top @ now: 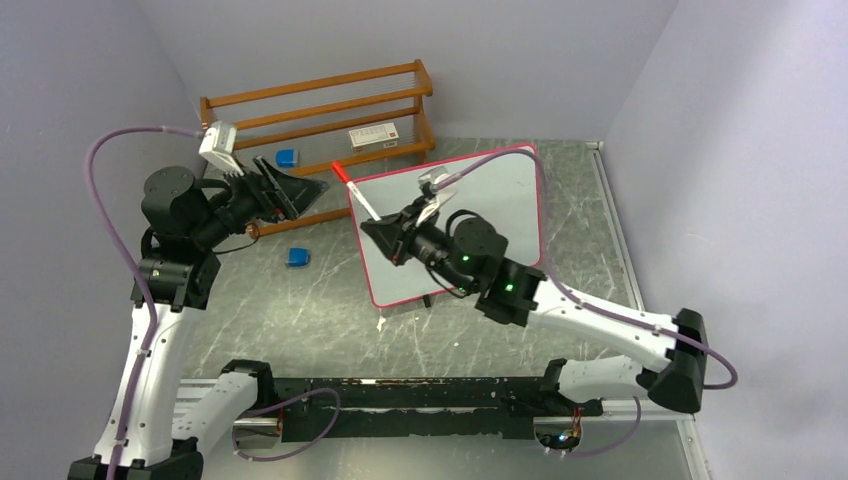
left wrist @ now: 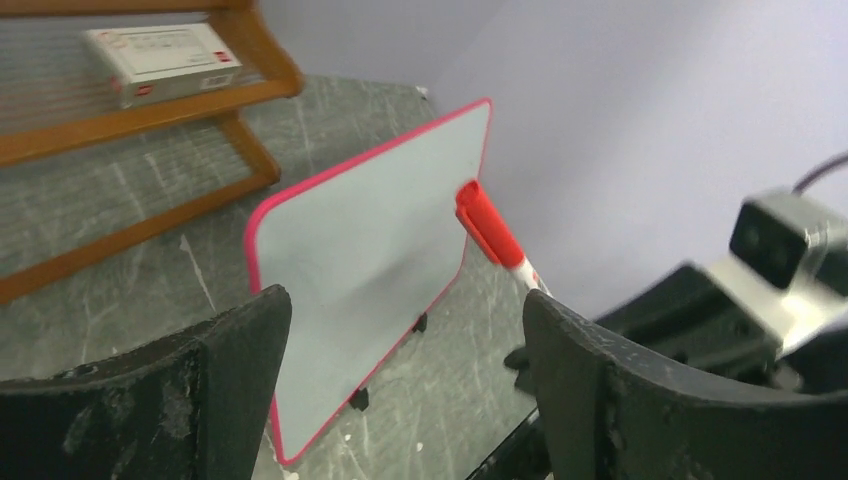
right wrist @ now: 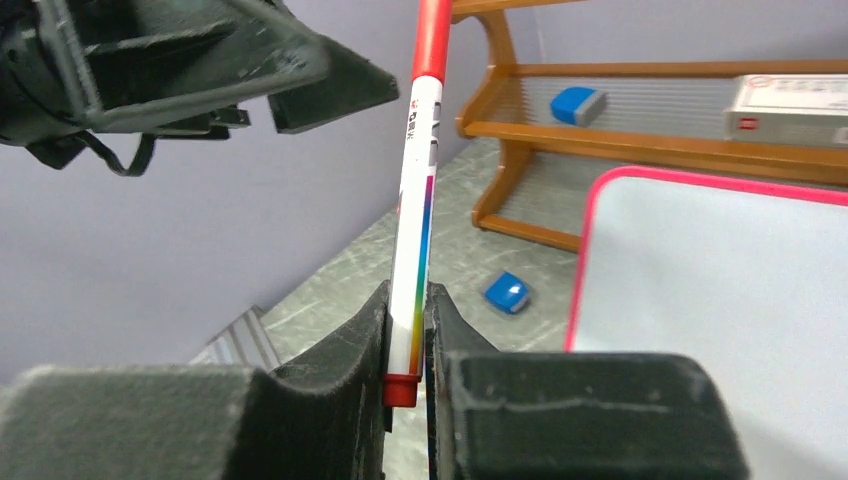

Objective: Write a sentence on the whiteboard
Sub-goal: Open the whiteboard marker at the center of the board.

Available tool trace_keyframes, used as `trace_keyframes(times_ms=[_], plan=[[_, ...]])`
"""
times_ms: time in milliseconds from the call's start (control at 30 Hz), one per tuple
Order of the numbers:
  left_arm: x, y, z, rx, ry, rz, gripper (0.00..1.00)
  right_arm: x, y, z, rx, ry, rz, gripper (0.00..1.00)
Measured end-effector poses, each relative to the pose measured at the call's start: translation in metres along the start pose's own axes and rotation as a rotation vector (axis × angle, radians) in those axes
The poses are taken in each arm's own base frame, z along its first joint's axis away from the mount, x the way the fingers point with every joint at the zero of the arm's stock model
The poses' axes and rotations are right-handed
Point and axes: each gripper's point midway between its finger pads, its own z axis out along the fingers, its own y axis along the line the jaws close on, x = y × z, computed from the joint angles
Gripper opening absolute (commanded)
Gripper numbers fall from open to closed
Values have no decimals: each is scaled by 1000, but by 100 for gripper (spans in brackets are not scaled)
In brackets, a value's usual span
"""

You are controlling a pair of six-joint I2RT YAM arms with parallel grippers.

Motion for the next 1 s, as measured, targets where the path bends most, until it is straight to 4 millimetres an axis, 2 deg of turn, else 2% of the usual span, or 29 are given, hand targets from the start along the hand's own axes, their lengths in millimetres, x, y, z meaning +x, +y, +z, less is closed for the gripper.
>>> trace_keyframes(times_ms=[167, 233, 333, 500, 667, 800, 1000], plan=[[21, -31, 7, 145, 92, 224, 95, -14, -20, -26, 22, 39, -57, 0], [34, -47, 9, 219, 141, 327, 95, -13, -26, -36, 21, 69, -83, 0], [49, -61, 10, 288, 197, 446, 95, -6, -30, -49, 11, 128, -120, 0], [68, -62, 5, 349, 265, 569, 93, 15, -29, -66, -35, 242, -175, 0], [85, -60, 6, 426, 351, 613, 91, 36, -28, -86, -87, 358, -217, 0], [104, -58, 8, 507, 435, 616, 89, 39, -26, -101, -118, 396, -241, 0], [122, -65, 0, 657, 497, 625, 76, 35, -15, -112, -188, 401, -254, 0]])
